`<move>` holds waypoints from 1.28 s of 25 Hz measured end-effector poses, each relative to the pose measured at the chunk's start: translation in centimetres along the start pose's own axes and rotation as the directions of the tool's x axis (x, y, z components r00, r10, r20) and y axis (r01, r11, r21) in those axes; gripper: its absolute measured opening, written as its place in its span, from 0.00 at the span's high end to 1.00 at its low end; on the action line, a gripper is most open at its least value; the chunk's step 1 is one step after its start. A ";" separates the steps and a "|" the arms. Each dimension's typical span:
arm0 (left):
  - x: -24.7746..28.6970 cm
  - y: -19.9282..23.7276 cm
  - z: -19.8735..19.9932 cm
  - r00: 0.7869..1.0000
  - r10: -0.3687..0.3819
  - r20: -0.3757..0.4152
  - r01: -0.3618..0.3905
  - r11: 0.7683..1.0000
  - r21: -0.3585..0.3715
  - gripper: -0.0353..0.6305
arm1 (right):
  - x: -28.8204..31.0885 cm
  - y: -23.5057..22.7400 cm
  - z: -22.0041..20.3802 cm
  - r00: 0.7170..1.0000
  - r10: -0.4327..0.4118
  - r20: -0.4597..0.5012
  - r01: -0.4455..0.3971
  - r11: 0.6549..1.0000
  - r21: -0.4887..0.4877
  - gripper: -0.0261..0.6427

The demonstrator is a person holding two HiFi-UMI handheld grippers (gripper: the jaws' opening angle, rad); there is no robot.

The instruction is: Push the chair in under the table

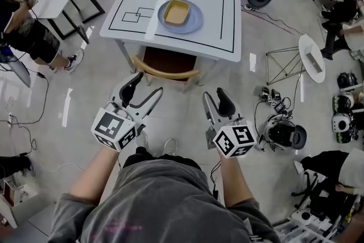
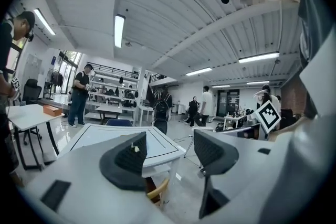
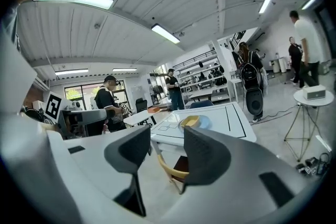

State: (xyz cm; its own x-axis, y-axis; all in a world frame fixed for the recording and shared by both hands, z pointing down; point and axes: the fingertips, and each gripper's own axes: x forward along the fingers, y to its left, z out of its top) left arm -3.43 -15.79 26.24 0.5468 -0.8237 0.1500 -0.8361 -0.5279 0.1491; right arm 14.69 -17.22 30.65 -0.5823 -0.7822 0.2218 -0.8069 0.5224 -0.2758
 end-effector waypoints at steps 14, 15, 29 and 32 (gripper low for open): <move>-5.7 4.4 3.3 0.994 -0.100 0.053 0.098 0.994 0.039 0.57 | 0.9 8.8 1.8 0.997 -0.048 0.055 0.051 0.997 -0.062 0.66; -6.1 4.6 3.4 0.993 -0.103 0.055 0.100 0.994 0.043 0.57 | 0.9 9.3 1.8 0.997 -0.052 0.058 0.056 0.996 -0.066 0.66; -9.1 5.5 4.1 0.990 -0.117 0.083 0.113 0.992 0.054 0.63 | 0.2 13.1 2.7 0.993 -0.063 0.102 0.072 0.993 -0.095 0.67; -9.3 5.4 4.0 0.990 -0.117 0.084 0.113 0.992 0.054 0.66 | 0.2 13.5 3.0 0.992 -0.060 0.111 0.072 0.991 -0.113 0.71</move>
State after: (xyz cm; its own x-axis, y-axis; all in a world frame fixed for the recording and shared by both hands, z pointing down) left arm -13.21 -11.82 21.73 0.6354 -0.7706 0.0485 -0.7701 -0.6280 0.1121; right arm 4.02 -11.34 24.20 -0.5185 -0.8447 0.1329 -0.8528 0.4996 -0.1520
